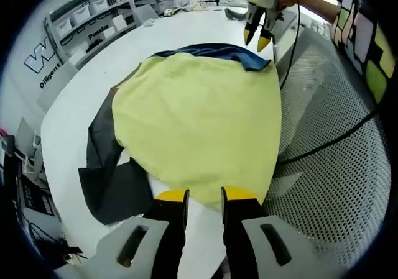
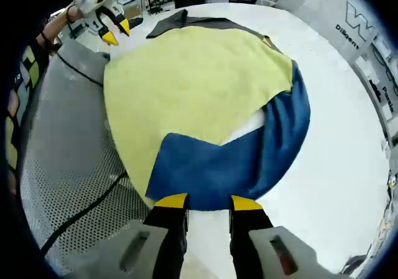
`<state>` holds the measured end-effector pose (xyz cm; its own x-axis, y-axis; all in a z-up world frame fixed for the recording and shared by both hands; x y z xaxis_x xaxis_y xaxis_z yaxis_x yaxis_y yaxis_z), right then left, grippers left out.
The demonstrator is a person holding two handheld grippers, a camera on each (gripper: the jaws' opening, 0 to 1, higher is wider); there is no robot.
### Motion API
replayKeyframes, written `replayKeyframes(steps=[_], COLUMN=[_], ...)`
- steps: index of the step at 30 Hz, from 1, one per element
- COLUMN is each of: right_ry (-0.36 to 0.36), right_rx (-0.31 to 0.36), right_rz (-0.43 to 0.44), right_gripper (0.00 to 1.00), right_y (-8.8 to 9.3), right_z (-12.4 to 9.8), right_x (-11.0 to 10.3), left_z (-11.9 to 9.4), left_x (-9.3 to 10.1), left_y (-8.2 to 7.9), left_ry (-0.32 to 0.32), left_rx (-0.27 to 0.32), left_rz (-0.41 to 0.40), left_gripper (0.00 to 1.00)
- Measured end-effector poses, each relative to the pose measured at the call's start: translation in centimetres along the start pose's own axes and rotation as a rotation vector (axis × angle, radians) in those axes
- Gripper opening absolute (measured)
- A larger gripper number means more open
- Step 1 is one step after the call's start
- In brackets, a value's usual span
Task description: Fold the garment on the visible template until the final outline fits inside the template.
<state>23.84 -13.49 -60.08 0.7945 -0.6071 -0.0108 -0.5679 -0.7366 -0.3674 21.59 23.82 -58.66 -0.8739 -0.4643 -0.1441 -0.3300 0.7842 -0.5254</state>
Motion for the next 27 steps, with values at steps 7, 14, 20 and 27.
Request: replayKeyframes(steps=[7, 14, 20, 27], right_ry=[0.156, 0.155, 0.104, 0.058], right_rx=[0.069, 0.114, 0.093, 0.145], right_rz=[0.186, 0.362, 0.38, 0.541], right_gripper=[0.23, 0.21, 0.0, 0.0], right_y=[0.6, 1.5, 1.9, 1.2], right_z=[0.6, 2.0, 2.7, 1.7], right_x=[3.3, 3.8, 3.1, 3.7], left_z=[2.1, 3.4, 4.7, 5.9], left_x=[0.3, 0.1, -0.7, -2.0], left_y=[-1.2, -1.9, -2.6, -3.9], left_ry=[-0.004, 0.012, -0.006, -0.024], left_rx=[0.139, 0.188, 0.214, 0.249], left_rz=[-0.089, -0.133, -0.139, -0.151], left_gripper=[0.23, 0.25, 0.3, 0.37])
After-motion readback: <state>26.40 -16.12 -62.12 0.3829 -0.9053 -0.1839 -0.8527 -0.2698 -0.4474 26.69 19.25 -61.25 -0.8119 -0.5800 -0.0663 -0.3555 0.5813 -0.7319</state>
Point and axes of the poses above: the point that each gripper's makers call its tool centre point, and the gripper's own axes: z roughly forward along the fingers, x roughly to its right, y roughly out of its underside, the point moved 5 cm from there along -z, roughly backward along the fingers, and after that the axes turned 3 degrees about -y, right-handed, at the moved point
